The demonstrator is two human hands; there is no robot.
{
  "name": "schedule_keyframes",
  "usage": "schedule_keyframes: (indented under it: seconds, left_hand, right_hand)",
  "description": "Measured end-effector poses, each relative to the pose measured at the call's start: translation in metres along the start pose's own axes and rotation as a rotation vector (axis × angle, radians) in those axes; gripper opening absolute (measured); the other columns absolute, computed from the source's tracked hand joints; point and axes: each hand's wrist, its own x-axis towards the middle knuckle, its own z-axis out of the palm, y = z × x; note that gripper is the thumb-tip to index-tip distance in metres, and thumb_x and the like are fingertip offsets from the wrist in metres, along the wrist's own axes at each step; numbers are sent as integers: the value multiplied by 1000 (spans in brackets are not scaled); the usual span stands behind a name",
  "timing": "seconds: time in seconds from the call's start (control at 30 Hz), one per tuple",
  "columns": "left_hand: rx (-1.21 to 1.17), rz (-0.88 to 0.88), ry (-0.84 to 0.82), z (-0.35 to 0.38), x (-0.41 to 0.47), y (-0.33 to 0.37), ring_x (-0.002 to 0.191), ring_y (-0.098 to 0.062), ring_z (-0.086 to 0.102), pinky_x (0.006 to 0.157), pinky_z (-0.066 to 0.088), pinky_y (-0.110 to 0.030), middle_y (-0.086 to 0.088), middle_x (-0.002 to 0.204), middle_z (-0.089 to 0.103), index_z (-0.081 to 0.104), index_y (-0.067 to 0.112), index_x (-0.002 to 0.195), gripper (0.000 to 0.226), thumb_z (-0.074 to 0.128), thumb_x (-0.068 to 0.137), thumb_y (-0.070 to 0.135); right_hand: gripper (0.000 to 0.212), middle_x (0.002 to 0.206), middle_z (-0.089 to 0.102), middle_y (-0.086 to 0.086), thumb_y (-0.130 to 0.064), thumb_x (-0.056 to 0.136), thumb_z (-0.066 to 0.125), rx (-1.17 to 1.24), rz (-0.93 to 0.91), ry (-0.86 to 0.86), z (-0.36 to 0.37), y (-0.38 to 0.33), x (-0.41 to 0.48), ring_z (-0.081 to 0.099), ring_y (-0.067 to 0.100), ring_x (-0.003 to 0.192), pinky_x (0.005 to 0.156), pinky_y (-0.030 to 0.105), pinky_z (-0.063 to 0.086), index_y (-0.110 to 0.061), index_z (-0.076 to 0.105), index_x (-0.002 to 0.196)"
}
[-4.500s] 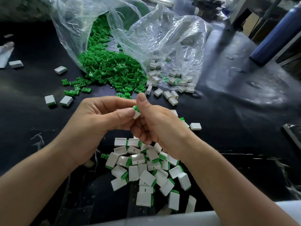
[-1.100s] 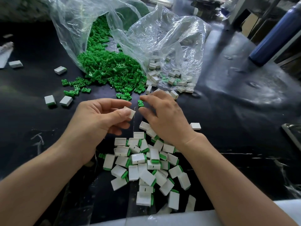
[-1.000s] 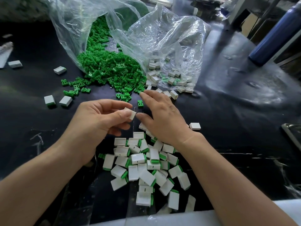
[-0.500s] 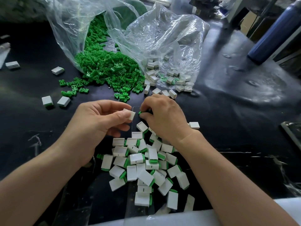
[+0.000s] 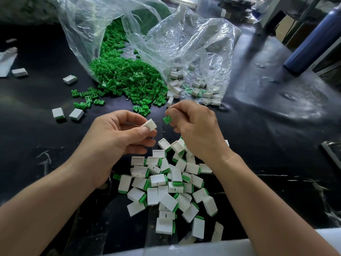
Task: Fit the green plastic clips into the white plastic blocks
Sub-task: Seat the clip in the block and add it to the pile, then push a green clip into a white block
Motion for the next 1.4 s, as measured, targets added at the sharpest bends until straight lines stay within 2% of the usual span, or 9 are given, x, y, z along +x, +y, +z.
schedule_keyframes:
  seconds: [0.13,0.33,0.53,0.73,0.87,1.07,1.2,1.33,1.4]
  left_hand:
    - [2,3,3,0,0,0,60,-16,69,52,55,-21,-8,73,73,63,7,83,21,63,63,14]
    - [35,12,6,0,0,-1,62,-15,69,56,56,-22,-8,73,73,68,9,82,24,63,60,17]
    - [62,27,14,0,0,-2,61,-14,69,55,56,-21,-9,74,73,70,10,80,23,66,59,20]
    - [76,48,12,-1,0,0,61,-15,68,54,56,-20,-11,73,73,71,10,78,25,68,56,21]
    - [104,60,10,-1,-1,1,60,-14,68,55,55,-21,-12,73,73,71,10,77,22,68,58,20]
    - [185,109,-44,-3,-5,3,52,-13,65,48,52,-18,-10,65,71,70,7,75,22,67,58,20]
    - [291,181,-75,-4,-6,3,51,-13,64,47,51,-18,-11,63,70,70,10,72,18,67,59,22]
    - [385,232,-100,-4,-7,2,50,-10,64,48,51,-18,-8,63,70,71,11,72,19,67,59,24]
    - [430,251,-118,-4,-8,2,50,-10,64,49,51,-18,-6,62,70,72,14,72,20,67,58,26]
  right_hand:
    - [15,66,59,-9,-7,90,53,122,-9,-49,2,-3,-5,58,3,59,62,20,51,-18,63,86]
    - [14,65,57,-12,-5,89,54,102,-60,-70,5,-4,-8,56,5,60,65,27,51,-13,65,89]
    - [13,71,59,-6,-4,88,56,71,-97,-143,6,-6,-11,56,8,66,67,24,48,-7,68,91]
    - [9,67,59,-7,-12,88,58,125,29,-226,3,-7,-9,56,6,62,65,24,49,-17,65,87]
    - [20,66,58,-5,-21,91,54,-12,0,-288,0,-8,-9,52,10,63,62,25,42,-27,51,72]
    - [20,66,55,1,-14,90,53,-81,-92,-365,-4,-12,-11,45,13,60,61,30,39,-20,49,72]
    - [22,61,41,-9,-13,91,53,-232,-223,-381,-6,-15,-13,37,14,64,61,30,28,-21,43,72]
    - [18,68,45,-3,-11,90,53,-313,-311,-404,-8,-14,-12,40,18,66,62,34,32,-14,50,73]
    - [21,68,43,-4,-11,90,52,-340,-337,-413,-7,-14,-12,40,19,66,62,36,35,-18,44,73]
